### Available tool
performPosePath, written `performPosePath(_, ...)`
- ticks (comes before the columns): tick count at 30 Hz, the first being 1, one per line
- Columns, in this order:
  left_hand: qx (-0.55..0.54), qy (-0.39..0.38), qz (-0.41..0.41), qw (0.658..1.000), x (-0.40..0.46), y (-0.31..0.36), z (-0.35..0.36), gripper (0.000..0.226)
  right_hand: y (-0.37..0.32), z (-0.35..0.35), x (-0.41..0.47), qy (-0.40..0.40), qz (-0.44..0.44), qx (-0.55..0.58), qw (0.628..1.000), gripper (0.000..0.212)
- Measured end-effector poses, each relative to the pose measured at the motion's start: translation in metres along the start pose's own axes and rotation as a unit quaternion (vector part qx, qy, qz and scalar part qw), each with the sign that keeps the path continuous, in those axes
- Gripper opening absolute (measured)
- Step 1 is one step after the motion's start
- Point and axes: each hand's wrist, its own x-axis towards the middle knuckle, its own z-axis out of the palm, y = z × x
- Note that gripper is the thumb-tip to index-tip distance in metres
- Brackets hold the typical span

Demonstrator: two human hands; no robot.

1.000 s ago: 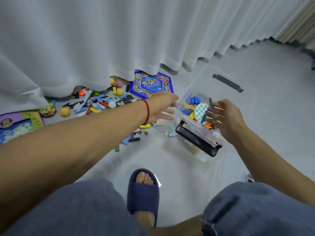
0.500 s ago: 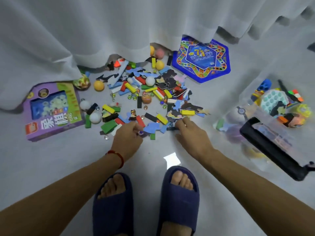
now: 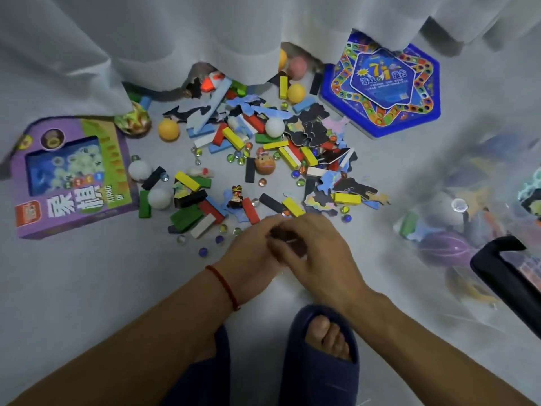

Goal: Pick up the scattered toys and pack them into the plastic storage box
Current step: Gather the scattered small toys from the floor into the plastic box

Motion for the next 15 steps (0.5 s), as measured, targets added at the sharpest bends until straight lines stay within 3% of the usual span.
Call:
performPosePath(3, 0.025, 0.088, 0.011, 0.996, 0.005, 0.009, -0.012, 0.026, 0.030, -0.016, 0.023, 0.041, 0.014, -0.059, 0.997, 0.028)
performPosePath(7, 0.081, 0.128, 0.020, 0.988, 0.004, 0.016, -0.027, 0.028, 0.072, -0.025, 0.047, -0.074, 0.039, -0.242, 0.967, 0.064)
performPosePath(15, 0.095, 0.136, 0.031, 0.986, -0.001, 0.008, -0.027, 0.026, 0.089, -0.020, 0.054, -0.101, -0.049, -0.364, 0.925, 0.051)
